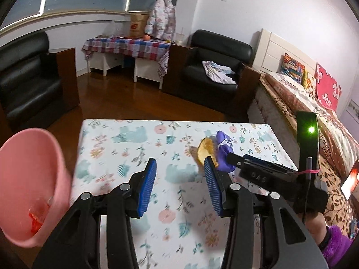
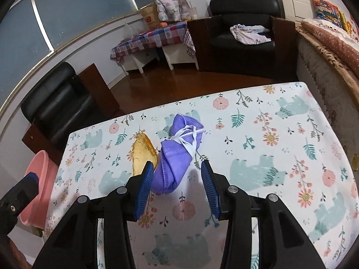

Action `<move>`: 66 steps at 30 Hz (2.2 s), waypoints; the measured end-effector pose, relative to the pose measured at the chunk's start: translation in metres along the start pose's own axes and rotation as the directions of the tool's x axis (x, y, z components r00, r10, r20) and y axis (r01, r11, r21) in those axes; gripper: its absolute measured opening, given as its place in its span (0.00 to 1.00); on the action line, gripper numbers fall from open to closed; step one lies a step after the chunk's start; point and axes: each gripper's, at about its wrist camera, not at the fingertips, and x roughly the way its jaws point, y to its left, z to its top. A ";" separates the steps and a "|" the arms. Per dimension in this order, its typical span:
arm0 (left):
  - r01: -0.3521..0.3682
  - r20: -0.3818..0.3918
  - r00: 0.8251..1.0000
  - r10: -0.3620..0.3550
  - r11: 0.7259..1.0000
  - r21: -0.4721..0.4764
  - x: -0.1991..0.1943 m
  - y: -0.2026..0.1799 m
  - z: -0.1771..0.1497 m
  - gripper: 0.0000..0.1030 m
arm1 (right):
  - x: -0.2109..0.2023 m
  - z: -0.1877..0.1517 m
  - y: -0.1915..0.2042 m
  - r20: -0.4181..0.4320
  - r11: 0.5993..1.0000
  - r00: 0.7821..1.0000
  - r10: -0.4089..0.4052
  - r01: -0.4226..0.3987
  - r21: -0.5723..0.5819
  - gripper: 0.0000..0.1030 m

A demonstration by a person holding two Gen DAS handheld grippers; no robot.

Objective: Collect trash
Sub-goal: 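Move both tools back from the bin to the table, then grasp the purple bag with the right tool, then grasp the yellow peel with the left tool while right holds purple bag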

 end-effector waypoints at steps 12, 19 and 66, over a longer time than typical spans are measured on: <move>0.025 -0.056 0.998 -0.021 0.997 0.069 0.046 -0.016 0.004 0.43 | 0.013 -0.002 -0.005 -0.043 0.999 0.999 0.026 -0.025 0.038 0.22; 0.053 -0.108 0.993 -0.047 0.997 0.052 0.078 -0.023 0.005 0.43 | -0.020 -0.019 -0.027 -0.023 0.992 0.999 0.039 -0.036 0.120 0.20; 0.041 -0.144 0.989 -0.040 0.999 -0.001 0.030 -0.018 -0.019 0.03 | -0.026 -0.033 -0.051 -0.016 0.979 0.995 0.102 -0.098 0.178 0.21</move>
